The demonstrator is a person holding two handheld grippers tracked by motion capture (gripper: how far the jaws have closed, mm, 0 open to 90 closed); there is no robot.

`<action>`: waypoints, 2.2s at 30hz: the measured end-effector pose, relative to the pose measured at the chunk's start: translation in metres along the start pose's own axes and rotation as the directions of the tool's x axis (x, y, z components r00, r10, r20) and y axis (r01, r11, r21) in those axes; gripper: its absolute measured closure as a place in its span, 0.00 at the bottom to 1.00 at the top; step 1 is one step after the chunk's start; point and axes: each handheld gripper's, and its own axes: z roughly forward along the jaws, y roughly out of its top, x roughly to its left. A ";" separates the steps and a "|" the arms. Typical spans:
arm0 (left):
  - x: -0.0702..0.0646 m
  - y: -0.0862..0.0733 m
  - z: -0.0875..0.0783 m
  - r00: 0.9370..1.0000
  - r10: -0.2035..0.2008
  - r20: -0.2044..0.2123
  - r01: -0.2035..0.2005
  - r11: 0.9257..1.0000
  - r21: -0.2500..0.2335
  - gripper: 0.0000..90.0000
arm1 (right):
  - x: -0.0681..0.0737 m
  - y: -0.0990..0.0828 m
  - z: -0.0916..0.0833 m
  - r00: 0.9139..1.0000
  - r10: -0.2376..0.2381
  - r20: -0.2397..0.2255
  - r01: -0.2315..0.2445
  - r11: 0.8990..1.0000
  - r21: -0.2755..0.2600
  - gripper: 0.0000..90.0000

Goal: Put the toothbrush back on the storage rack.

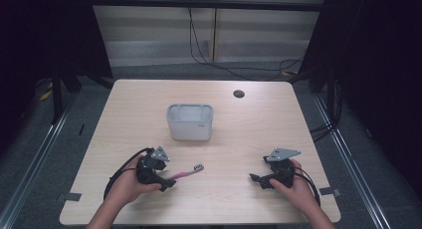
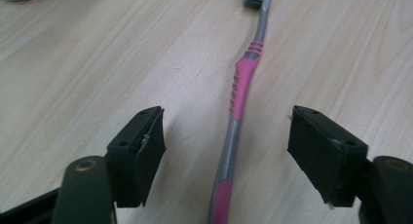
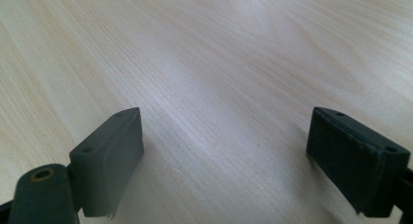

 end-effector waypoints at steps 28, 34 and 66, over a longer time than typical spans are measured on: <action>-0.001 0.040 0.009 1.000 0.025 0.012 -0.027 0.983 0.180 0.48 | 0.000 0.000 0.000 1.000 0.000 0.000 0.000 1.000 0.000 0.14; -0.003 0.044 0.015 0.999 0.046 0.023 -0.049 0.975 0.217 0.54 | 0.000 0.000 0.000 1.000 0.000 0.000 0.000 1.000 0.000 0.14; -0.010 0.058 0.029 0.998 0.056 0.032 -0.062 0.964 0.259 0.83 | 0.000 0.000 0.000 1.000 0.000 0.000 0.000 1.000 0.000 0.14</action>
